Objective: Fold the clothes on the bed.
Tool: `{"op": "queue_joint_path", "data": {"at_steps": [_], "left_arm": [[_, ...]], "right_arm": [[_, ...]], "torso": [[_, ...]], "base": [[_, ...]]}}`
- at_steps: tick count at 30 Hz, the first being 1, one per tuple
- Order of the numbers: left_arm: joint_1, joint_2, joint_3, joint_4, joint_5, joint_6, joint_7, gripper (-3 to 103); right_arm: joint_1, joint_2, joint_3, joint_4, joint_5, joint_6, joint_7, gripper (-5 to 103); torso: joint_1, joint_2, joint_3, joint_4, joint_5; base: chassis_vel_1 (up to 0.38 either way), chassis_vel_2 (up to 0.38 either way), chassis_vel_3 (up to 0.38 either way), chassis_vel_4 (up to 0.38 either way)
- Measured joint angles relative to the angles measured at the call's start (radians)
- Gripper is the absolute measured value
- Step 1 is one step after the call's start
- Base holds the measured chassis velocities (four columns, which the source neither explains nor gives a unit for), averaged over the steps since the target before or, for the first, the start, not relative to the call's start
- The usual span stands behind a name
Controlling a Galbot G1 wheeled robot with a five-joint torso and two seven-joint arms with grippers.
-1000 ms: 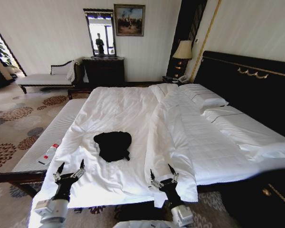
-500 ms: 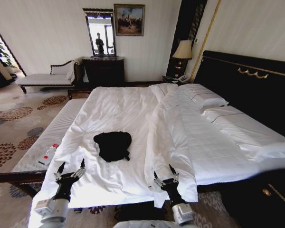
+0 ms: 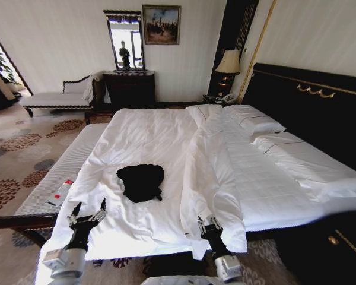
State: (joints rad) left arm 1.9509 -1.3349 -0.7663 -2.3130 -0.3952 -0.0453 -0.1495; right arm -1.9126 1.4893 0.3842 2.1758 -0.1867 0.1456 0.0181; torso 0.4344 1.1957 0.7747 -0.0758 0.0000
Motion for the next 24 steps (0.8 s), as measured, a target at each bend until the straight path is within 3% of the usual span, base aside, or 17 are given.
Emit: {"op": "queue_joint_path", "data": {"at_steps": [2, 5, 17, 24], "left_arm": [[-0.001, -0.001, 0.001, -0.001, 0.000, 0.001, 0.000, 94], [-0.002, -0.002, 0.002, -0.002, 0.002, 0.001, -0.001, 97], [-0.002, -0.008, 0.001, 0.001, 0.003, 0.001, -0.002, 98], [-0.002, -0.009, -0.004, 0.002, -0.004, 0.000, -0.002, 97]], "right_arm": [[0.000, -0.001, 0.001, 0.002, 0.004, 0.000, 0.001, 13], [0.001, -0.001, 0.003, 0.004, 0.009, 0.000, 0.002, 3], [0.000, 0.006, 0.020, 0.014, 0.018, 0.008, 0.008, 1], [0.026, 0.025, 0.146, 0.045, 0.167, -0.003, 0.019, 1]], "torso": [[0.000, 0.000, 0.000, 0.0000, 0.0000], [0.000, 0.000, 0.000, 0.0000, 0.0000], [0.000, 0.000, 0.000, 0.0000, 0.0000], [0.000, 0.000, 0.000, 0.0000, 0.0000]], "base": [[0.000, 0.000, 0.000, 0.000], [0.000, 0.000, 0.000, 0.000], [0.000, 0.000, 0.000, 0.000], [0.000, 0.000, 0.000, 0.000]]}}
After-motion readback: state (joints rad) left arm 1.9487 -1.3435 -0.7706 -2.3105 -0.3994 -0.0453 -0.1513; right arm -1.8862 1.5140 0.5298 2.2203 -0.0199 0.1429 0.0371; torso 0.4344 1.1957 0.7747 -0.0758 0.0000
